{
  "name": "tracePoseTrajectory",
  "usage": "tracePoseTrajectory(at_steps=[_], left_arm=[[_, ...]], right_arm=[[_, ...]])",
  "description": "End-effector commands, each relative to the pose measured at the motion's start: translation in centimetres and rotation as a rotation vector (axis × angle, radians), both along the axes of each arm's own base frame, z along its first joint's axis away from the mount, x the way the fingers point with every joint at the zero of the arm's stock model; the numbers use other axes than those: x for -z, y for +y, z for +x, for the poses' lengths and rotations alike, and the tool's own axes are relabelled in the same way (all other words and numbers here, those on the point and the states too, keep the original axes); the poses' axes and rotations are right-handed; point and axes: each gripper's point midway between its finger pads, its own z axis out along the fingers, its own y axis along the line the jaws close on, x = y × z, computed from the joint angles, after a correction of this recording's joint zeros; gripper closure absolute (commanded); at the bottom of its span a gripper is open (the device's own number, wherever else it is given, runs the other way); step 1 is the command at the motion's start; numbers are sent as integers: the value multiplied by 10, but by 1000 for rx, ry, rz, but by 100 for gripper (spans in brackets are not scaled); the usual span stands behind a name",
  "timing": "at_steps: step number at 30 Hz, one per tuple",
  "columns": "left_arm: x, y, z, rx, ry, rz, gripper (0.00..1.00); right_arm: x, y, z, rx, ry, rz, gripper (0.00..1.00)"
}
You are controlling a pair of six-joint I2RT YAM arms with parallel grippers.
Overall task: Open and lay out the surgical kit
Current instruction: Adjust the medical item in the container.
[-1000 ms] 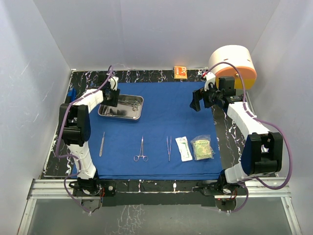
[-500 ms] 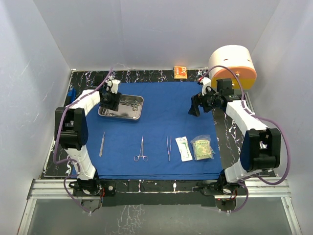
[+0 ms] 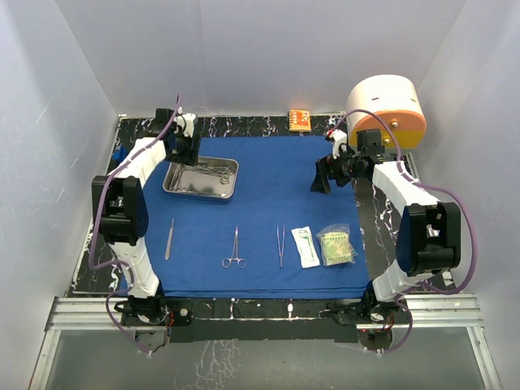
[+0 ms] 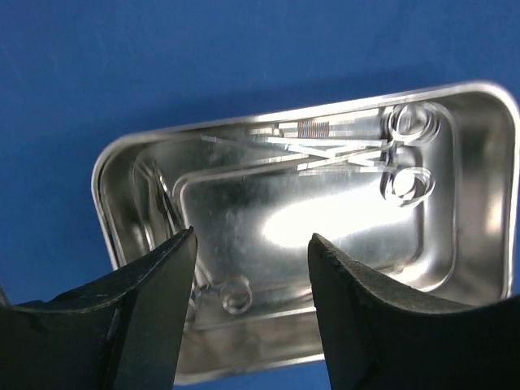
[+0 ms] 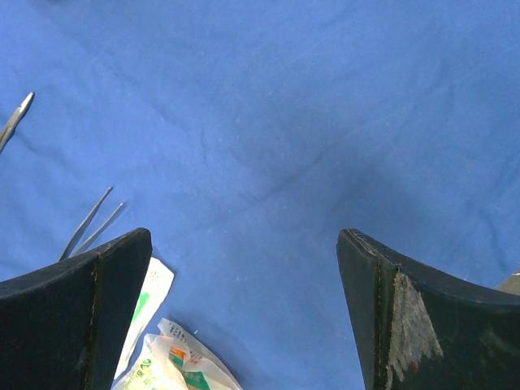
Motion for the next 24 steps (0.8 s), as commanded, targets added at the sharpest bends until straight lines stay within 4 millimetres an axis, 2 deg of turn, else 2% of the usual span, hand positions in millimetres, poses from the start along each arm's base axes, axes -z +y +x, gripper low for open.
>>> tracePoseTrajectory(at_steps=[1,10,14,24], left_arm=[[2,-26,20,-104,6,-97,43],[34,-78,22,-15,-17,-22,41],[41,-85,19,9,-19,25,40],[59,-83,-3,37,13,100,39]], right_arm=[[-20,5,11,-16,-54,42,2],[-20,5,10,-10,-58,42,2],[-20,5,9,-7,-57,43,2],[-19,4,8,-4,-59,40,2]])
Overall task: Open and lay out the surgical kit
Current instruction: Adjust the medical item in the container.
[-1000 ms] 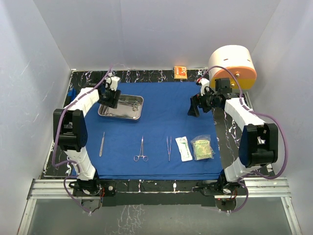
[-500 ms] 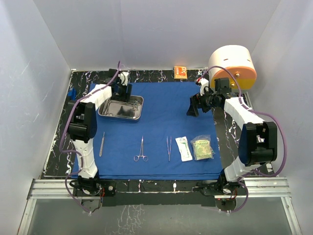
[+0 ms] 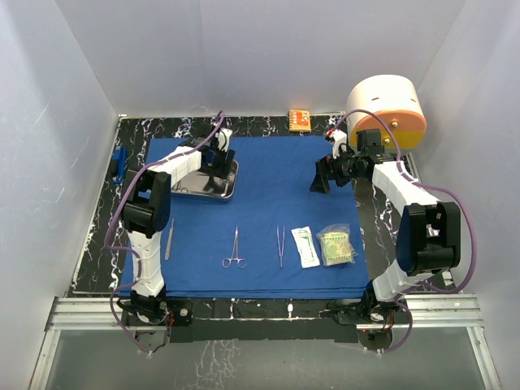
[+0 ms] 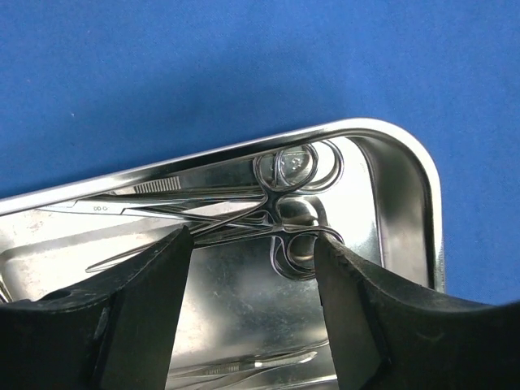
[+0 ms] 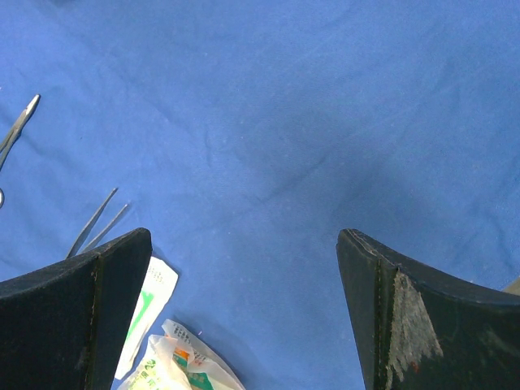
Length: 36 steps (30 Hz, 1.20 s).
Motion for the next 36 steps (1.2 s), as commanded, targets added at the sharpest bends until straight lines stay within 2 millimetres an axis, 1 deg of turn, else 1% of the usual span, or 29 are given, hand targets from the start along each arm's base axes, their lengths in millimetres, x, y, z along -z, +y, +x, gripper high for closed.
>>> tracePoseTrajectory(at_steps=[1,6,17,20,24,27,31,36], left_arm=[[-6,8,-7,-4,-15,49,39],[-5,13,-10,-5,-3,80,41],[-7,33,-42,17,39,150,43],[-12,38,-45,30,39,165,44],[-11,49,-49,31,71,181,45],[-16,58,-49,18,73,176,45],[-27,61,-45,22,57,153,46],[-46,63,-34,11,26,135,47]], right_arm=[[-20,2,8,-4,-73,25,2],[-22,2,7,-2,-81,23,2],[-26,1,5,4,-100,24,2],[-27,1,5,5,-102,25,2],[-28,1,4,5,-107,26,2],[-28,0,3,9,-110,24,2],[-28,0,4,12,-113,24,2],[-28,1,4,11,-111,26,2]])
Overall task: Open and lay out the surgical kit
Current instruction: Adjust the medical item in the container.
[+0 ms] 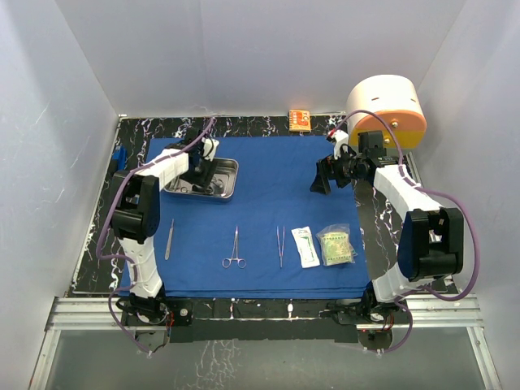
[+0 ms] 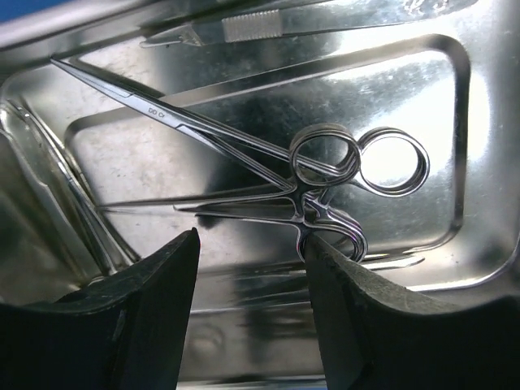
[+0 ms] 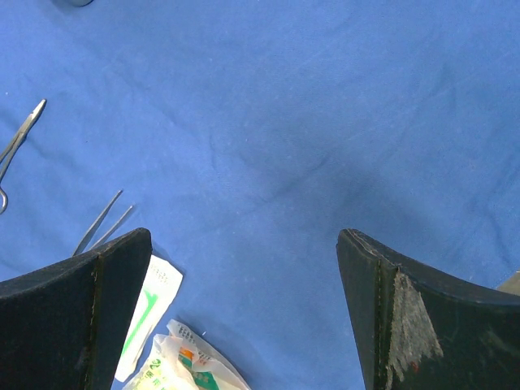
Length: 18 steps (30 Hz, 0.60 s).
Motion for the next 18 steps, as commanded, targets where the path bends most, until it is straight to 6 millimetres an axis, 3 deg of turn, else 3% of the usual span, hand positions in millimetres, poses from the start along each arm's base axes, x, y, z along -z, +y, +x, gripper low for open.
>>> tracePoseTrajectory(at_steps=[1,10,18], left_arm=[[-49,0,12,4,-78,-39,47],[-74,-13,33,-41,-163,-127,40],[-58,-3,59,-210,-130,-198,43]], right_arm=[[-21,1,8,1,-80,18,2],[-21,0,8,4,-87,14,2],[-20,0,8,4,-83,13,2]])
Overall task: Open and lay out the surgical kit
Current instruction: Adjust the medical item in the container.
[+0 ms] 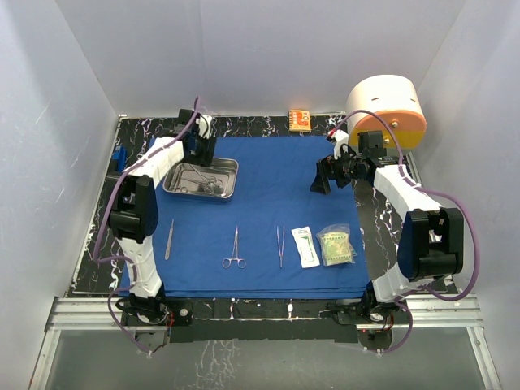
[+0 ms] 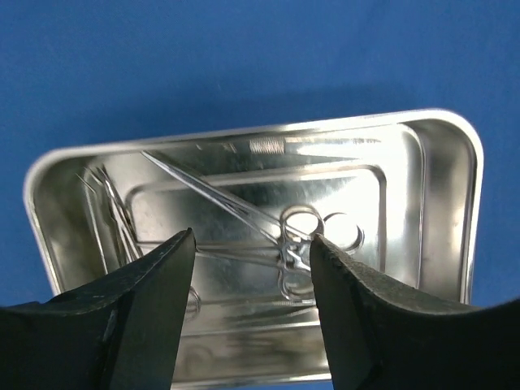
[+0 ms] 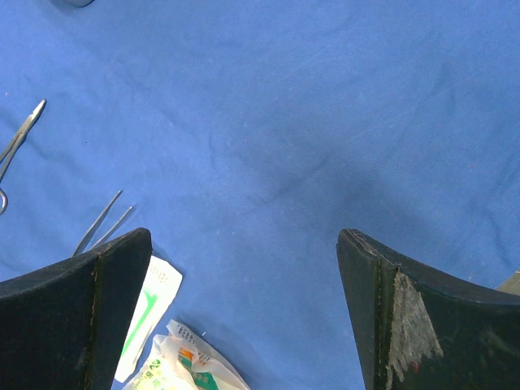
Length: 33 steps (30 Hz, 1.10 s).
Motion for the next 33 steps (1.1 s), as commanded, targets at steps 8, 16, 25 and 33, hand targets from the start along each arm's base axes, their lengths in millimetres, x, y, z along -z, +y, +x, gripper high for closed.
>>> tracePoseTrajectory(at_steps=[8,16,25,33], left_arm=[[14,22,31,-180,20,-99,47],[33,30,36,-204,33,-93,49],[49,33,42,-210,47,-91,51],[62,37,32,-216,80,-86,61]], right_arm=[[-17,-1,7,4,-82,6,2],[-12,0,9,0,-60,15,2],[-10,0,9,1,-56,14,2],[-10,0,8,1,-58,12,2]])
